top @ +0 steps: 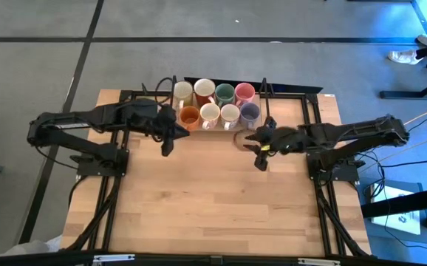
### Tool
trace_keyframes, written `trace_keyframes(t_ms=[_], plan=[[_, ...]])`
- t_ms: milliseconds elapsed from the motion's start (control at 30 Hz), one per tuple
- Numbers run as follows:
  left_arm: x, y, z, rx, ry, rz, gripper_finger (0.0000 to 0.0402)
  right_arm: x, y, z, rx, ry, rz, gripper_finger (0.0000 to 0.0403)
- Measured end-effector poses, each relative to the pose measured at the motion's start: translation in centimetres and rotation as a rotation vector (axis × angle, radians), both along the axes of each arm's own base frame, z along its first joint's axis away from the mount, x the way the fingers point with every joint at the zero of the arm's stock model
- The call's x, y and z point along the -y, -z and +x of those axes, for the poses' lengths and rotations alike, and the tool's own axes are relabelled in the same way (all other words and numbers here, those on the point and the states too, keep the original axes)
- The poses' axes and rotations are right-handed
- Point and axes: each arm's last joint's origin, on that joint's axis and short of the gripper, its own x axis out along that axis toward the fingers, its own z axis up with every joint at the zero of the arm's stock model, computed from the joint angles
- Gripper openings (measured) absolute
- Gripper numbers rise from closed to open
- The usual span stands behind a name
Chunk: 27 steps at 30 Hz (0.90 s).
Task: Place coffee mugs
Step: Return to Home Position
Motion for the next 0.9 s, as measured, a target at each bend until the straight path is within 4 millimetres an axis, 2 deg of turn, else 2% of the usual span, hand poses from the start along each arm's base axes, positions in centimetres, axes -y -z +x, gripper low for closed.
trace_keyframes(t_ms=[67,167,233,367,533,700,767,900], plan=[[0.0,-0.2,-0.5,0.008,0.017,0.032,0.0006,0.7,0.3,-0.9,0.098,-0.055,0.066,0.0083],[0.1,-0.1,-1.4,0.035,0.042,0.071,0.0006,1.7,0.2,-2.4,0.287,-0.069,0.157,0.0026],[0.0,0.3,-1.8,0.07,0.062,0.087,0.0006,2.2,-0.2,-3.5,0.417,-0.063,0.193,0.0008],[-0.3,1.9,-3.4,0.132,0.099,0.083,0.0002,2.3,-0.2,-5.9,0.564,-0.051,0.184,0.0028],[-0.3,4.8,-5.8,0.122,0.108,0.067,0.0004,2.6,0.9,-7.7,0.522,0.023,0.157,0.0043],[-0.3,7.0,-7.4,0.076,0.037,0.09,0.0004,2.6,0.5,-8.0,0.556,0.037,0.151,0.0042],[-0.2,7.3,-7.6,0.076,0.007,0.054,0.0004,2.7,0.5,-7.9,0.545,0.051,0.084,0.004],[0.3,9.0,-7.8,0.1,0.15,0.122,0.0005,2.5,2.0,-7.7,0.504,-0.026,0.065,0.004]])
